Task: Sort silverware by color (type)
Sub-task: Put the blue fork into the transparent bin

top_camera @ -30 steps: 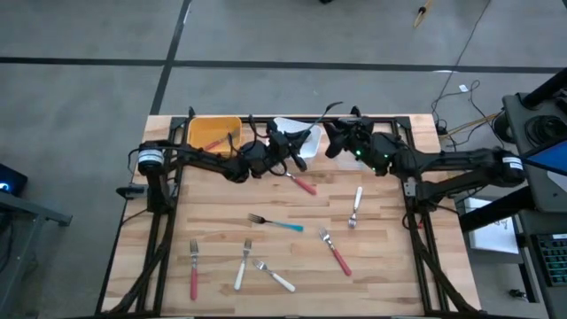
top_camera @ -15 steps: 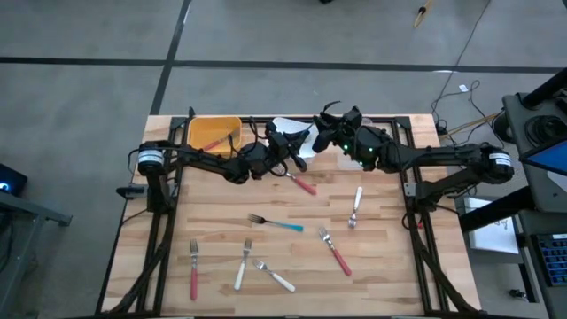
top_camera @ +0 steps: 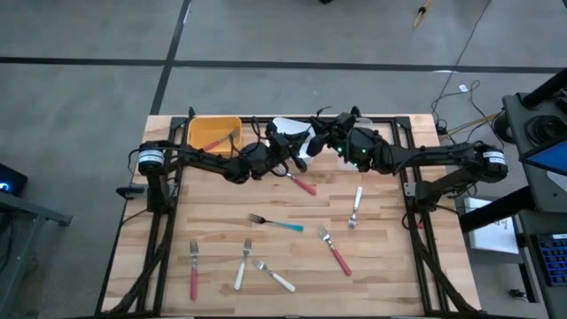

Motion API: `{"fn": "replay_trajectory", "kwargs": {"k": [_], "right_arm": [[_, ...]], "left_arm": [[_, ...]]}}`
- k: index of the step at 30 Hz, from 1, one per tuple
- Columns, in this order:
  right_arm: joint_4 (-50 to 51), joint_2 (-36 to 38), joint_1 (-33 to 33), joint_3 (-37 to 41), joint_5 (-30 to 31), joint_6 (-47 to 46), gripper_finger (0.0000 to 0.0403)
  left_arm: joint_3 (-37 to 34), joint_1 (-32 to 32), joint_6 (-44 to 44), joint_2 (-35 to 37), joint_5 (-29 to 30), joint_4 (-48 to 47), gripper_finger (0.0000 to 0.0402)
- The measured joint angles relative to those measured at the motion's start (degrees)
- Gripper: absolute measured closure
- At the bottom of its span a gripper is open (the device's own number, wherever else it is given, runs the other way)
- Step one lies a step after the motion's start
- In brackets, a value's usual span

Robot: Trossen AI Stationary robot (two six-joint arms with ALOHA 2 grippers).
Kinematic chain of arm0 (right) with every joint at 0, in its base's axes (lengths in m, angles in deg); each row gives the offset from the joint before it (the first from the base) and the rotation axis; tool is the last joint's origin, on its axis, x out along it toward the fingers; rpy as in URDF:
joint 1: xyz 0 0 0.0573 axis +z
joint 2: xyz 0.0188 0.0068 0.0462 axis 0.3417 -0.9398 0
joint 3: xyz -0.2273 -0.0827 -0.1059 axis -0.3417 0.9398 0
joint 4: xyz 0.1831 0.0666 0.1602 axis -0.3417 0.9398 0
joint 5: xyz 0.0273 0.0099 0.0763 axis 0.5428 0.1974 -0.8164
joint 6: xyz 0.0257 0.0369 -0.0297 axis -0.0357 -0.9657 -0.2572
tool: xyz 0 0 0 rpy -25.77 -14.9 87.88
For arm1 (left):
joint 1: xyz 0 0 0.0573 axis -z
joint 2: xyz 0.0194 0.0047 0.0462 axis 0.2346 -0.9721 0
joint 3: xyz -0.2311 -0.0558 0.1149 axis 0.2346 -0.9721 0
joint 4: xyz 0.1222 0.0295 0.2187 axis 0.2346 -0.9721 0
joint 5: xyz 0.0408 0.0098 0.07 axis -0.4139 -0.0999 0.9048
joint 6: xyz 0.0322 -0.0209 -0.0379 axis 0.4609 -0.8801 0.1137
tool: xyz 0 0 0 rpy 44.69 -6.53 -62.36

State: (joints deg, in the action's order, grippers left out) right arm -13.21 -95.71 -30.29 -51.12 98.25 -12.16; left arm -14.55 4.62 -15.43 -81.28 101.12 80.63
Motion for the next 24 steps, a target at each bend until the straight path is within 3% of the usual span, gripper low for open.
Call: {"fn": "replay_trajectory", "kwargs": {"k": [9, 16, 24], "right_arm": [[7.47, 2.96, -2.07, -0.38, 1.3, 0.04, 0.0393], [37.4, 1.85, -9.07, -13.33, -4.25, -3.34, 0.0393], [65.33, -6.82, -21.5, -28.76, -18.55, -2.14, 0.0394]], "left_arm": [[0.0, 0.04, -0.68, 0.19, -0.41, -0.72, 0.0344], [-0.76, -0.37, -0.29, 3.76, -1.44, -4.05, 0.0292], [-2.88, -4.1, 3.58, 15.48, -5.69, -15.4, 0.0293]]}}
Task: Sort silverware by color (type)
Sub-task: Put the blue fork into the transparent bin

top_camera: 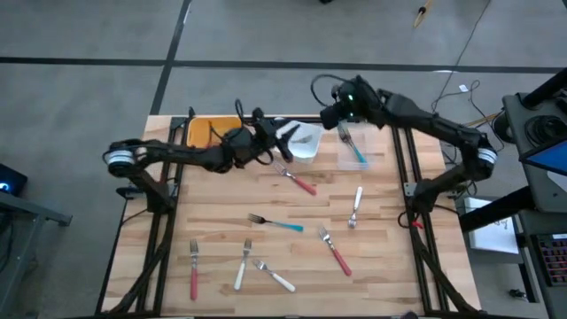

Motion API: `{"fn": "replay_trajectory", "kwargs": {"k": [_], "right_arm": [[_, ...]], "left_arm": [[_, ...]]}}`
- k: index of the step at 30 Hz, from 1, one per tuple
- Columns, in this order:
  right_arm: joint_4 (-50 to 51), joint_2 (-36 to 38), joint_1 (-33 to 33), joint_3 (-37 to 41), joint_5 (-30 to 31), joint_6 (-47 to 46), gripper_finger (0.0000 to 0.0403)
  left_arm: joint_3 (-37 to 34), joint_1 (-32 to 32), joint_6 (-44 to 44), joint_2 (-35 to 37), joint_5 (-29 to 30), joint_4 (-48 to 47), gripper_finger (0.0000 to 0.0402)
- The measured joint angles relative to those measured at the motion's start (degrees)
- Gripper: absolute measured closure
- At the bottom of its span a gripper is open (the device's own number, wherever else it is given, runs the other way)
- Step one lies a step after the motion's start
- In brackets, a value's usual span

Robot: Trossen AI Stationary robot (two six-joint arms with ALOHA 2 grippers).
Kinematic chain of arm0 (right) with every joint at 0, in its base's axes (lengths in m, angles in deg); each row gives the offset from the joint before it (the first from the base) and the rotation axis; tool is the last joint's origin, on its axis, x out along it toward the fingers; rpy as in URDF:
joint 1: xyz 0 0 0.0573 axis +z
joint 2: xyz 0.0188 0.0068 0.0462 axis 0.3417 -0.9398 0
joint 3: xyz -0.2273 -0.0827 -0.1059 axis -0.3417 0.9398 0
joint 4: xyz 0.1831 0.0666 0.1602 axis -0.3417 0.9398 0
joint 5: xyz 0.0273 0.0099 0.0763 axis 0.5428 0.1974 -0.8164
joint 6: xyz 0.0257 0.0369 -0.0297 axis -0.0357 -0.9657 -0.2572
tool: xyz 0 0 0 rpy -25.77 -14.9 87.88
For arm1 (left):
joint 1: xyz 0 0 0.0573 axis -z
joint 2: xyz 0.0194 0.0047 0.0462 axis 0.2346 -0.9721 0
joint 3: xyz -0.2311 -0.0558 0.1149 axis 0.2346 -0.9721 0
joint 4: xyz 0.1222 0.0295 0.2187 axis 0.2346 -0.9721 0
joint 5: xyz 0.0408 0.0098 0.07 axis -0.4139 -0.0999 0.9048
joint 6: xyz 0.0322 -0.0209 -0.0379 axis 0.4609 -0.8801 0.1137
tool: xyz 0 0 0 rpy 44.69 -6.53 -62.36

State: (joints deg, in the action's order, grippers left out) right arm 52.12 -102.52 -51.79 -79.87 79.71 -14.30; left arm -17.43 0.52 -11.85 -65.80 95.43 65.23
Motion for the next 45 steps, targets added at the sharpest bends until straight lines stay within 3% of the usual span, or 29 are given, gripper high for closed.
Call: {"fn": "replay_trajectory", "kwargs": {"k": [5, 10, 14, 21, 45], "right_arm": [[10.44, -7.48, -6.68, -4.82, -9.54, 3.67, 0.0394], [17.62, -13.04, -11.76, -6.78, -17.69, 6.21, 0.0394], [24.14, -16.77, -14.77, -7.46, -20.8, 8.67, 0.0394], [31.78, -21.04, -17.78, -7.19, -22.7, 12.45, 0.0394], [31.56, -29.12, -18.57, -6.45, -22.02, 13.95, 0.0394]], "left_arm": [[-4.61, -4.43, -0.13, 7.08, -5.88, -3.15, 0.0303], [-10.64, -7.36, -0.17, 12.77, -6.79, -3.54, 0.031], [-13.73, -9.2, -1.67, 16.51, -6.88, -2.88, 0.031], [-15.44, -10.9, -1.73, 19.89, -6.82, -2.38, 0.031], [-15.2, -11.07, -0.82, 20.43, -6.49, -4.2, 0.031]]}}
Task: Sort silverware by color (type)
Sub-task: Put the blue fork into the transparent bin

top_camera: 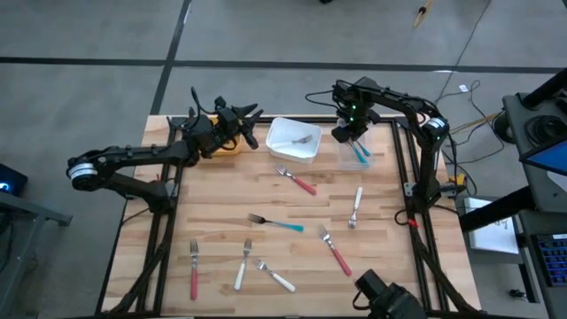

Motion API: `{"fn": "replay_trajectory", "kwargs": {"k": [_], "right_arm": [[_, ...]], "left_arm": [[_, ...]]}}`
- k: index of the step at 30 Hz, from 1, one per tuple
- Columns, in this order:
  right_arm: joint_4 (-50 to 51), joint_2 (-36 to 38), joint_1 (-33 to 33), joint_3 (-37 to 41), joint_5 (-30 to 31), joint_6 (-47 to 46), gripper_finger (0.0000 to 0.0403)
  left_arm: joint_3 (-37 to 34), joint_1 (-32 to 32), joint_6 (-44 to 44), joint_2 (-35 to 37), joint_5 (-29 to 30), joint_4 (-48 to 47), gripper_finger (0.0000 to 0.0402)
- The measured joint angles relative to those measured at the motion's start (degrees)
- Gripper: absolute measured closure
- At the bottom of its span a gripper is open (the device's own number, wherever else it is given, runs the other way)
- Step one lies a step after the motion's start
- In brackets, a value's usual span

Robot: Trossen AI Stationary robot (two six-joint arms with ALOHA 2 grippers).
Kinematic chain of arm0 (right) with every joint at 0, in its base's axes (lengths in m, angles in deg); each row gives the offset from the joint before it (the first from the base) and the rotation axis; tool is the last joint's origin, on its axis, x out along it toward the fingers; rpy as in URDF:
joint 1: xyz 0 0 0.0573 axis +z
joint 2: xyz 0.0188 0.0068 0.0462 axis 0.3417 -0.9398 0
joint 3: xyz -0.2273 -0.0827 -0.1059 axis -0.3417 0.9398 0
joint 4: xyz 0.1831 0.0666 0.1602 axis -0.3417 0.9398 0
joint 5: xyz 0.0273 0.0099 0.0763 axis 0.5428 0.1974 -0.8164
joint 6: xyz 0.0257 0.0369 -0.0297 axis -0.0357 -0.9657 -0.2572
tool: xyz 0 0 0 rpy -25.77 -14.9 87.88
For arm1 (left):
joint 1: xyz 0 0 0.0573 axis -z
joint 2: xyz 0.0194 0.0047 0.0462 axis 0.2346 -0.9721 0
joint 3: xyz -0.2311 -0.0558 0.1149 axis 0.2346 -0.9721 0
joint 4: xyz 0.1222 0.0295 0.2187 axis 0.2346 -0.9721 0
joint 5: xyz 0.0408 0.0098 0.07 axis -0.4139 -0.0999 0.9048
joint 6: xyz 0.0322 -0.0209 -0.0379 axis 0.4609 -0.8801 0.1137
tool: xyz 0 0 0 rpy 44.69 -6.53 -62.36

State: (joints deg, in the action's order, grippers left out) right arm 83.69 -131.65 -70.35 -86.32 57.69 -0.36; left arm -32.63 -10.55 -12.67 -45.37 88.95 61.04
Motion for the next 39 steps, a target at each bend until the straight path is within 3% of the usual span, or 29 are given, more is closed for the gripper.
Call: {"fn": "replay_trajectory", "kwargs": {"k": [39], "right_arm": [[-4.41, -0.09, 0.07, 0.02, 1.53, -1.34, 0.039]], "left_arm": [[0.07, 0.02, 0.89, 0.0, 0.01, -1.92, 0.031]]}}
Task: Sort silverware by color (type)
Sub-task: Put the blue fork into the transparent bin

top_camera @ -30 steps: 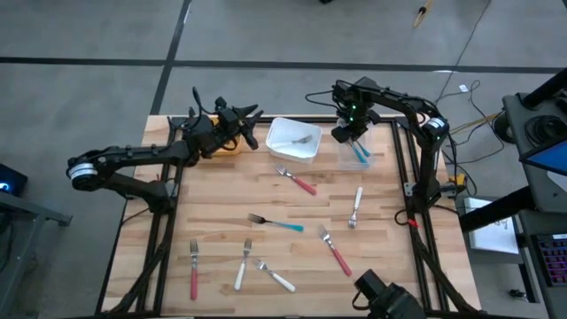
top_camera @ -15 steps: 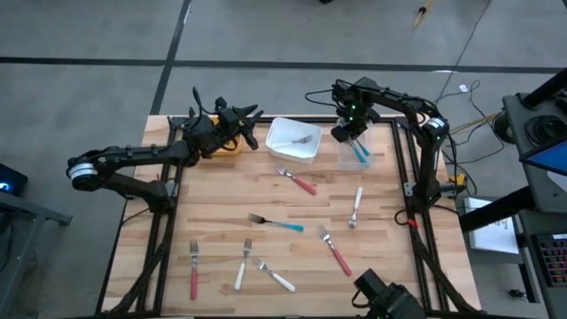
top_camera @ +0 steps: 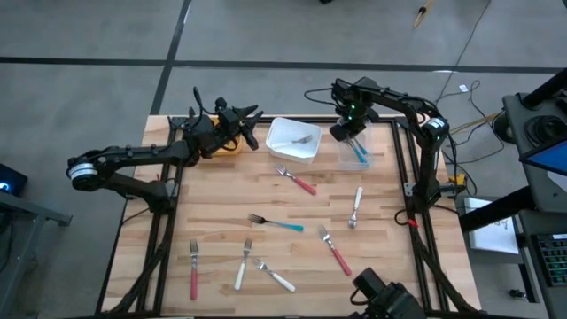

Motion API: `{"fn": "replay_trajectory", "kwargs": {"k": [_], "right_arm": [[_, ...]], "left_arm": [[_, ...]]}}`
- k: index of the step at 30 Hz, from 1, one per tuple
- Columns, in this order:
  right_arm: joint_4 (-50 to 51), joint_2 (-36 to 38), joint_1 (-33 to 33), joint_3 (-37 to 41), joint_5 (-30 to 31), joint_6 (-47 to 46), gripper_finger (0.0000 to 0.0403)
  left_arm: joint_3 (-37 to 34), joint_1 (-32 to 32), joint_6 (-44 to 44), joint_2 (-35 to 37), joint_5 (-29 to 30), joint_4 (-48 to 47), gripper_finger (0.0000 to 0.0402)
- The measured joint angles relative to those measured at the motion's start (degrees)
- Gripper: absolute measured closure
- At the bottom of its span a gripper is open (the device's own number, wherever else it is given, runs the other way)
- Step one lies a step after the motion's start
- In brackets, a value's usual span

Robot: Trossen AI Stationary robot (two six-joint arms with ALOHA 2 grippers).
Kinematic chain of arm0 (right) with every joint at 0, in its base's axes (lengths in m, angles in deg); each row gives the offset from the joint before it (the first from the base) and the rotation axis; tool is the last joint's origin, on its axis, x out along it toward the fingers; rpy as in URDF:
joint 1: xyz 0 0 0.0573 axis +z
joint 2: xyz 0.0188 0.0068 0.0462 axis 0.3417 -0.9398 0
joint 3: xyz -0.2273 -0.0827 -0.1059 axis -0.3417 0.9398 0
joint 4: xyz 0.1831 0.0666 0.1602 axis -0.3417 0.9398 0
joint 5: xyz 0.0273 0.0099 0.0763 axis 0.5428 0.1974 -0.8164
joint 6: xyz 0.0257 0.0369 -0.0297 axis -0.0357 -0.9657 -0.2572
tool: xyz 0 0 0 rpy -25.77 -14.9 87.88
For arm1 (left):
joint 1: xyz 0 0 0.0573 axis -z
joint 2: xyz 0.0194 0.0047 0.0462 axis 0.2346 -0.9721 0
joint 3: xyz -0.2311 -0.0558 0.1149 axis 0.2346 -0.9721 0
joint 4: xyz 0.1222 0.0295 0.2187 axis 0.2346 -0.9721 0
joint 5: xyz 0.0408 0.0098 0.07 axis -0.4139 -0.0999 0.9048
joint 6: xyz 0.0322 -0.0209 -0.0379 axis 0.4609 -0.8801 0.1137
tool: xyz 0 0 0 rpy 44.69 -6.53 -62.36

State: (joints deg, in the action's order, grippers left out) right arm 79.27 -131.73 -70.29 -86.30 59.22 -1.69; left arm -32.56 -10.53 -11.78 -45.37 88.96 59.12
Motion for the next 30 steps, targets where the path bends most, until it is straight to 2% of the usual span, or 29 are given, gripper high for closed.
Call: {"fn": "replay_trajectory", "kwargs": {"k": [24, 30], "right_arm": [[-0.42, 0.0, 0.0, 0.02, -0.15, 0.05, 0.0388], [0.0, 0.0, 0.02, 0.02, -0.14, -0.59, 0.0348]], "left_arm": [[0.0, 0.0, -0.42, 0.07, 0.01, 0.07, 0.031], [0.0, 0.0, -0.42, 0.09, 0.01, 0.09, 0.031]]}}
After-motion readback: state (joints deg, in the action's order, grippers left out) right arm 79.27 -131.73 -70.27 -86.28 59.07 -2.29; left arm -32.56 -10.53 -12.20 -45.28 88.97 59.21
